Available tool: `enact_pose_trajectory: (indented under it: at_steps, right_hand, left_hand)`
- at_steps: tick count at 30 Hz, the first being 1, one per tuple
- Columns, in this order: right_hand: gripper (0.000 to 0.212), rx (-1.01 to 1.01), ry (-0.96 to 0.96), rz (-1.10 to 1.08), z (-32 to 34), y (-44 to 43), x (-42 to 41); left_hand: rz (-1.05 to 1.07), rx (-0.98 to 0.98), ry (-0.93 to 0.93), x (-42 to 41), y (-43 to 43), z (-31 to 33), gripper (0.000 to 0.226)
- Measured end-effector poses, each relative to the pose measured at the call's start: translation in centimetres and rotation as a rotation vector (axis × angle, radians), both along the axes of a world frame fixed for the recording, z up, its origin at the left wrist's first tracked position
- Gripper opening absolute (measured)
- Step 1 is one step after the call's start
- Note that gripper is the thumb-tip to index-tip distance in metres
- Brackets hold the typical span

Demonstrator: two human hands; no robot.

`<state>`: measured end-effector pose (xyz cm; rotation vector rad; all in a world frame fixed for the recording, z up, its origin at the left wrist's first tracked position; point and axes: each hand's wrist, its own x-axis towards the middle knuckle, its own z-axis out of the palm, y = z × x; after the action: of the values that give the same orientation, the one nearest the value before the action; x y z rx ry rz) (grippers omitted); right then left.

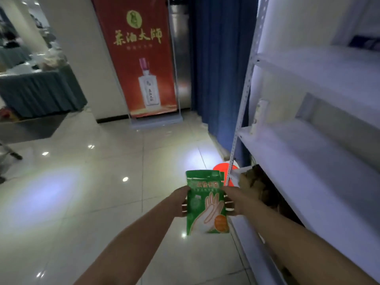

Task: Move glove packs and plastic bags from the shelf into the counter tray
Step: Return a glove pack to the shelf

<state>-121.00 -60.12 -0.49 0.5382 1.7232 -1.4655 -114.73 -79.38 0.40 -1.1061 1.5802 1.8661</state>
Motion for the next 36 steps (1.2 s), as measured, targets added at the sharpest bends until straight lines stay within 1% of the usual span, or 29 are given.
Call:
enact_pose_trajectory:
  at_steps: [4, 7, 10, 13, 15, 16, 17, 19, 21, 27, 32, 36]
  right_hand:
    - [0.019, -0.016, 0.041, -0.265, 0.6, 3.0, -0.7]
    - [0.019, -0.043, 0.073, -0.456, 1.8, 5.6, 0.3]
    - [0.025, -0.115, 0.137, -0.628, 2.7, 8.9, 1.5]
    - [0.021, -0.103, 0.153, -0.741, 5.0, 12.3, 3.9]
    - [0.024, -0.083, 0.188, -0.812, 6.2, 15.0, 5.6]
    - [0.027, -0.083, 0.196, -0.850, 6.5, 16.4, 6.5]
    - [0.027, -0.070, 0.198, -0.881, 6.9, 17.7, 7.6]
    - [0.025, -0.049, 0.199, -0.942, 7.4, 20.4, 9.9]
    - [0.023, -0.031, 0.201, -0.990, 7.8, 23.0, 12.4]
    - [0.013, 0.055, 0.224, -1.197, 8.1, 30.3, 19.4]
    - [0.012, 0.114, 0.234, -1.307, 7.5, 34.9, 24.1]
    - [0.019, 0.183, 0.229, -1.382, 5.9, 37.9, 26.2]
  left_hand:
    - [-0.237, -0.005, 0.051, -5.4, 1.6, 1.1, 0.030]
    - [-0.394, -0.011, 0.094, -8.4, 4.1, 1.8, 0.039]
    - [-0.550, 0.003, 0.160, -9.7, 8.2, 3.5, 0.036]
    - [-0.660, 0.015, 0.210, -10.0, 12.7, 5.3, 0.033]
    - [-0.738, 0.023, 0.235, -10.1, 15.9, 6.1, 0.041]
    - [-0.788, 0.033, 0.231, -9.8, 17.7, 6.4, 0.046]
    - [-0.834, 0.068, 0.226, -9.3, 19.4, 6.8, 0.046]
    - [-0.908, 0.072, 0.258, -7.7, 22.7, 8.0, 0.033]
    - [-0.969, 0.056, 0.289, -6.1, 26.1, 8.4, 0.028]
    - [-1.102, 0.133, 0.333, -1.9, 36.7, 6.7, 0.037]
    - [-1.180, 0.188, 0.360, 1.4, 44.2, 4.2, 0.043]
    - [-1.217, 0.171, 0.367, 3.9, 47.7, 3.7, 0.033]
